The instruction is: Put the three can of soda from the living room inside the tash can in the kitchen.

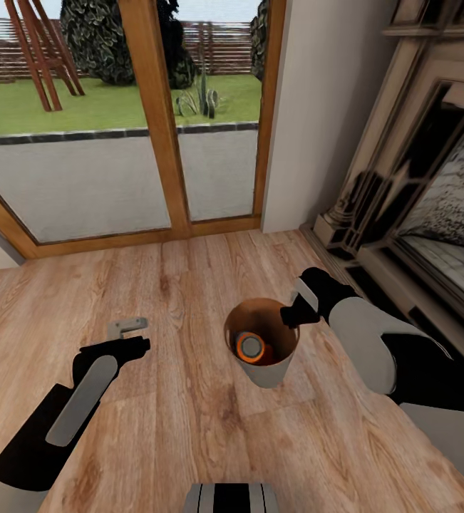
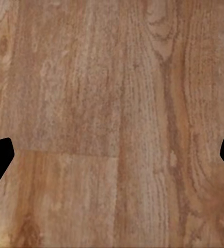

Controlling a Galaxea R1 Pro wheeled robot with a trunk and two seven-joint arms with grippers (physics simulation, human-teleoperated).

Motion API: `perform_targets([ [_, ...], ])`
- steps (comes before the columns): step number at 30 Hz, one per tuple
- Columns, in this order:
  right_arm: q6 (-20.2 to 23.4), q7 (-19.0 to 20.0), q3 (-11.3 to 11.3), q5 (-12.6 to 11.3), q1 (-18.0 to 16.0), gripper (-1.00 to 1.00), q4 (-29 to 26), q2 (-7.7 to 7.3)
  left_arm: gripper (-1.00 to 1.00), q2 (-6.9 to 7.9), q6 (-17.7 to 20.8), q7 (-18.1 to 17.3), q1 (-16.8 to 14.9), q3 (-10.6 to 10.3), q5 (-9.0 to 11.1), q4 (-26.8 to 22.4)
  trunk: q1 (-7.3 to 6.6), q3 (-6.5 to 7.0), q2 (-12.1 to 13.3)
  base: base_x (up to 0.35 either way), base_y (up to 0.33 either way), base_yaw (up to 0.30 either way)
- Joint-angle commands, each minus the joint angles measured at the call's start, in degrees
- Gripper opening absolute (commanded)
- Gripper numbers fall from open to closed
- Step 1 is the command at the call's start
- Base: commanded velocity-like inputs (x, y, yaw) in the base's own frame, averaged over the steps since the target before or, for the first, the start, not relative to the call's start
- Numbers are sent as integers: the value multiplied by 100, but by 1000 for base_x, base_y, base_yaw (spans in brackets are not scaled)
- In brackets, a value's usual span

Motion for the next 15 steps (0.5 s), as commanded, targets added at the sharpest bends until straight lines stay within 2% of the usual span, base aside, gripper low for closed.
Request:
perform_targets([
  [1, 1, 37, -34, -42, -6, -100, 15, -33, 100, 0, -6, -1, 0, -3, -11, 0, -1, 0, 0, 0, 0, 0],
  [4, 1, 63, -72, -56, -15, -100, 53, -103, 100, 1, -35, -6, 1, -17, -29, 0, -1, 0, 0, 0, 0, 0],
  [11, 1, 71, -597, -264, -19, -100, 90, -273, 100, -4, -94, -12, 3, -121, -37, 1, -1, 0, 0, 0, 0, 0],
  [15, 1, 73, -652, -283, -19, -100, 93, -286, 100, -6, -100, -14, 4, -163, -37, 1, -1, 0, 0, 0, 0, 0],
])
